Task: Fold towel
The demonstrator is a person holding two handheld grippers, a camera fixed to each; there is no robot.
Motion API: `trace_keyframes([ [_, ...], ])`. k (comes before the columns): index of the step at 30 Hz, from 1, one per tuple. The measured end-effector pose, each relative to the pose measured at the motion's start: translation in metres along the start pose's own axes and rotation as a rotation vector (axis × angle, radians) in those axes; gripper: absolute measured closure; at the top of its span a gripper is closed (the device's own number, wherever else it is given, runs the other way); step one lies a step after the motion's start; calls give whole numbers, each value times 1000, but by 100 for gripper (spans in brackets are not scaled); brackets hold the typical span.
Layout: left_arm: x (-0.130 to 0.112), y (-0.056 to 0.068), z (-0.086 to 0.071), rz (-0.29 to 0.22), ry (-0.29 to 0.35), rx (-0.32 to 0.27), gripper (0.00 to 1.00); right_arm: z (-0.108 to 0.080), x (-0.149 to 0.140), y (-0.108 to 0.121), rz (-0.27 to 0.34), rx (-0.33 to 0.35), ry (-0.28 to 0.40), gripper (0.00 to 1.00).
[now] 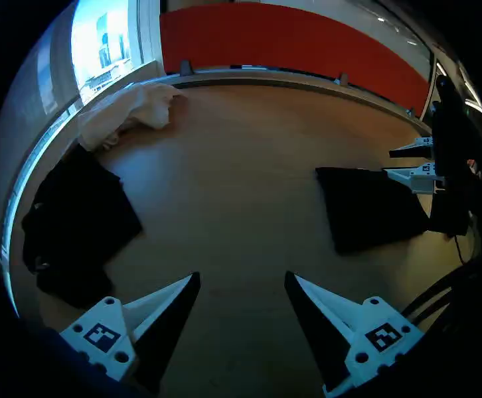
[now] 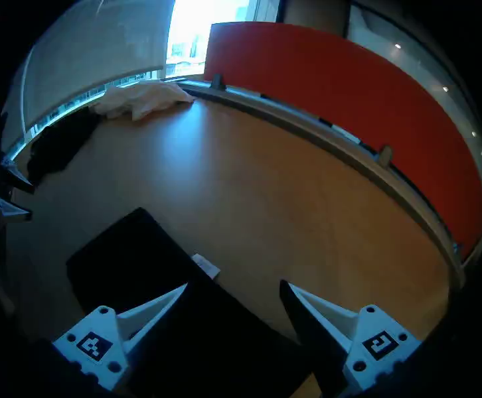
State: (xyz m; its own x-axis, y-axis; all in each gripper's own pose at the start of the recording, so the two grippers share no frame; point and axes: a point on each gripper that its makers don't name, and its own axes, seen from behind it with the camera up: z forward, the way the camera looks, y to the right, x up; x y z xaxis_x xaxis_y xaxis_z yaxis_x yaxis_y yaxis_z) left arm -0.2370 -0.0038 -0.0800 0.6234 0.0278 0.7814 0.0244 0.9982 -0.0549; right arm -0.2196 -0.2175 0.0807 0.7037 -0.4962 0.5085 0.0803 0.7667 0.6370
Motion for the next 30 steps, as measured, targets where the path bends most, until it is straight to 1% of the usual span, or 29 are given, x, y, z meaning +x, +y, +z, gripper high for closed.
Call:
trace_keyframes([
  [3,0,0,0,3,0,0,6,-5,-3,-1,2,1,1,3],
  [9,0,1,0,8,-1,-2,6,-20,-14,-3,10,-1,-1,3],
  [21,4,7,-1,22,5,-9,6,-57,-54,-4,54,-13,-15,3],
  [30,3,8,-2,27,7,-11,6,-83,-88,-1,86,-28,-42,3],
])
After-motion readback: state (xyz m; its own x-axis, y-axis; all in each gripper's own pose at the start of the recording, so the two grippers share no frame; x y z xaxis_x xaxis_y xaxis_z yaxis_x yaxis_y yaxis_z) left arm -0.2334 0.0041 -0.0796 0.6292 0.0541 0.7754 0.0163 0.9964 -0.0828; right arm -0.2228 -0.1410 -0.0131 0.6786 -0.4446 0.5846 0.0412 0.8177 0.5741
